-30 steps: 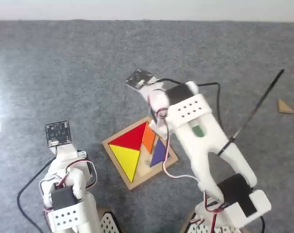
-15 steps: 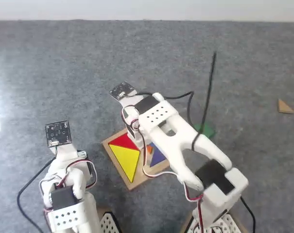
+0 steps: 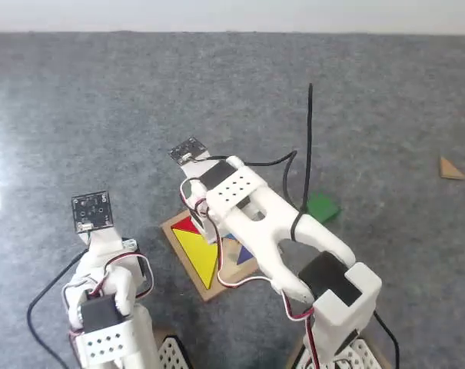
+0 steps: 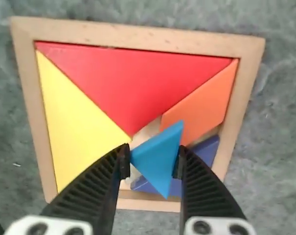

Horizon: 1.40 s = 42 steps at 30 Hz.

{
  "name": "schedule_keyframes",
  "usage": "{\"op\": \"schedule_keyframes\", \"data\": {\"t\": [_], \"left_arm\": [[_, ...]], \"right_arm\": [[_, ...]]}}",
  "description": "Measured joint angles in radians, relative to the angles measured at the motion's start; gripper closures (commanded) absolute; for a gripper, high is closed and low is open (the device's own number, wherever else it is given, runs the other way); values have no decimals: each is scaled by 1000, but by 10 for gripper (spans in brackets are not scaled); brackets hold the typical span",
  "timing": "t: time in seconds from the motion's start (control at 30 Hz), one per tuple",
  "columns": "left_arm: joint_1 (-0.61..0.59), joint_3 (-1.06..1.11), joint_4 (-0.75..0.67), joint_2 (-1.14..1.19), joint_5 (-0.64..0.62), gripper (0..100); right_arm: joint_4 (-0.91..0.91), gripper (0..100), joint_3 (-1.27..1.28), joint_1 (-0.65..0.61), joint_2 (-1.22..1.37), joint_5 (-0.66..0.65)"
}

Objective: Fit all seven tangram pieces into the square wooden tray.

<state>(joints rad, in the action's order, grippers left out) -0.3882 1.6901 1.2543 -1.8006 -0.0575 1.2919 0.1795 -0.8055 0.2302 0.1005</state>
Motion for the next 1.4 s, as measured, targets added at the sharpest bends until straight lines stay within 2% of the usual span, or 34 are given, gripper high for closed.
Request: {"op": "schedule_keyframes", "data": {"t": [0.6,0.8,1.07,1.23,1.4], "left_arm": [[0,0,0,0,0,987],[0,0,0,0,0,987],[0,0,0,0,0,987],[0,0,0,0,0,987],[0,0,0,0,0,987]], "right_arm": [[26,898,0,-17,0,12],[25,898,3,-17,0,92],[23,898,49,-66,0,103],[23,898,72,-69,0,176],[23,896,72,-69,0,192]]}}
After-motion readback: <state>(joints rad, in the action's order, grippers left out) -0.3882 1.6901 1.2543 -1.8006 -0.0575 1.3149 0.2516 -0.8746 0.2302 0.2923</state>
